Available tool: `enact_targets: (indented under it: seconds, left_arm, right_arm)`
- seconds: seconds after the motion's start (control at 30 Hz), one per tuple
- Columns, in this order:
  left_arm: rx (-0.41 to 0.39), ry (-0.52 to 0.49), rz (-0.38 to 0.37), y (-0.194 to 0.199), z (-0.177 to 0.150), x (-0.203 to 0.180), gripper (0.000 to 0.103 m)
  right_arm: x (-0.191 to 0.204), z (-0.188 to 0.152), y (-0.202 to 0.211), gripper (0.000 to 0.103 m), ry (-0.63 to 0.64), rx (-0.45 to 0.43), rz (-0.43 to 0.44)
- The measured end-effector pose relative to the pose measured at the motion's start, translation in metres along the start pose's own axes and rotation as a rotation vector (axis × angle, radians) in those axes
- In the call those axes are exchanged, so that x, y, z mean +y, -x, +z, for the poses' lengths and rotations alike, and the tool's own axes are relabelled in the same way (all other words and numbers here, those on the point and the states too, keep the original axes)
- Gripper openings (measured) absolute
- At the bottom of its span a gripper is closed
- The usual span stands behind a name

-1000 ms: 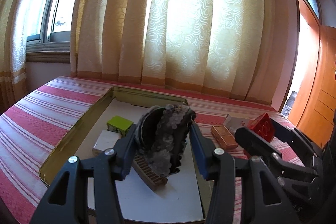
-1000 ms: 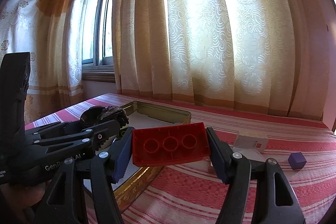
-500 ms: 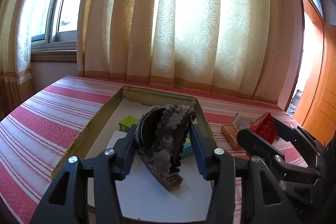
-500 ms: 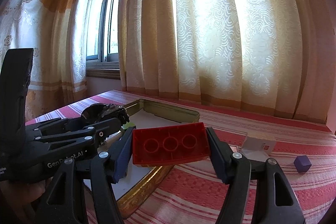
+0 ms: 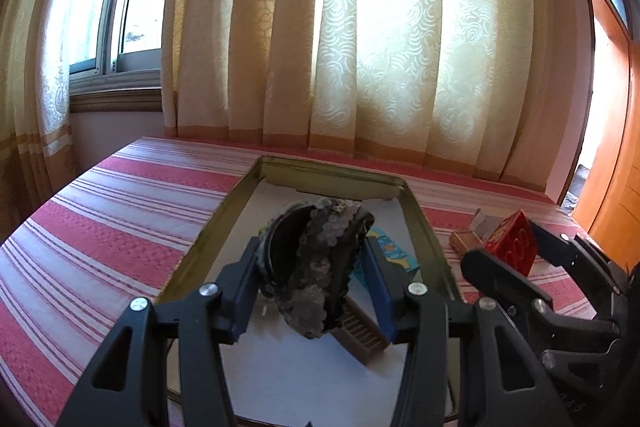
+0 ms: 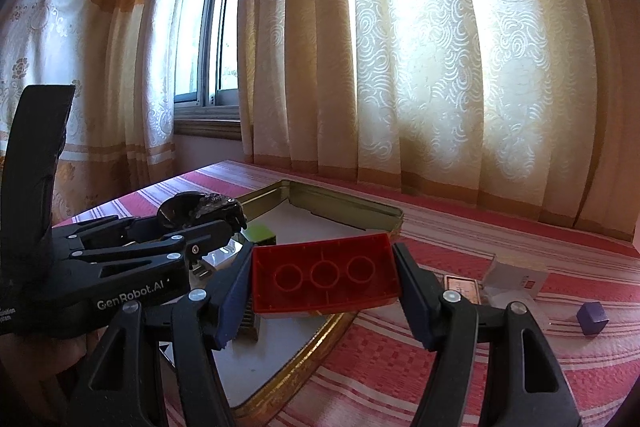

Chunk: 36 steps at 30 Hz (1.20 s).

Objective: Organize rigid objects
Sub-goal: 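Carry the red brick with the right tool and the black pouch with the left tool over the tray, then lower the red brick into the tray with the right tool while the left tool releases the pouch there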

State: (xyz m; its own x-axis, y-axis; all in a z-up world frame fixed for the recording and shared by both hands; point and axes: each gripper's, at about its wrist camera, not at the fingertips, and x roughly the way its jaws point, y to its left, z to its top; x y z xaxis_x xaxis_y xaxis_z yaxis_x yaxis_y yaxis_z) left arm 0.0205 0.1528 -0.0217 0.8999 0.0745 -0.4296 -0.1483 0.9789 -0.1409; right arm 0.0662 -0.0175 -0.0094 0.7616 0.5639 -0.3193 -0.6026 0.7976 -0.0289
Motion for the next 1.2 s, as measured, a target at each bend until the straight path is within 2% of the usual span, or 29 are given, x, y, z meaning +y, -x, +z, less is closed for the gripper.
enact_targets:
  seconds: [0.4,0.6,0.8,0.97,1.03,1.1,1.2]
  left_arm:
    - [0.072,-0.021,0.071,-0.025,0.007,0.019,0.049]
    - [0.115,-0.008,0.061,-0.037,0.007,0.029,0.049]
    - [0.118,-0.028,0.085,-0.038,0.009,0.026,0.05]
    - [0.096,-0.025,0.13,-0.031,0.009,0.027,0.07]
    - [0.093,-0.01,0.144,-0.029,0.009,0.03,0.083]
    - [0.078,0.002,0.16,-0.024,0.009,0.03,0.091]
    - [0.07,0.01,0.153,-0.021,0.009,0.028,0.094]
  right_arm:
    - [0.012,0.007,-0.038,0.068,0.016,0.109,0.053]
    - [0.017,0.009,-0.054,0.068,0.022,0.158,0.064]
    - [0.012,0.009,-0.065,0.068,-0.004,0.2,0.087]
    - [0.005,0.009,-0.067,0.072,-0.041,0.211,0.103]
    - [0.003,0.009,-0.066,0.076,-0.053,0.206,0.105]
    - [0.0,0.009,-0.064,0.078,-0.061,0.201,0.1]
    - [-0.004,0.009,-0.06,0.078,-0.075,0.194,0.095]
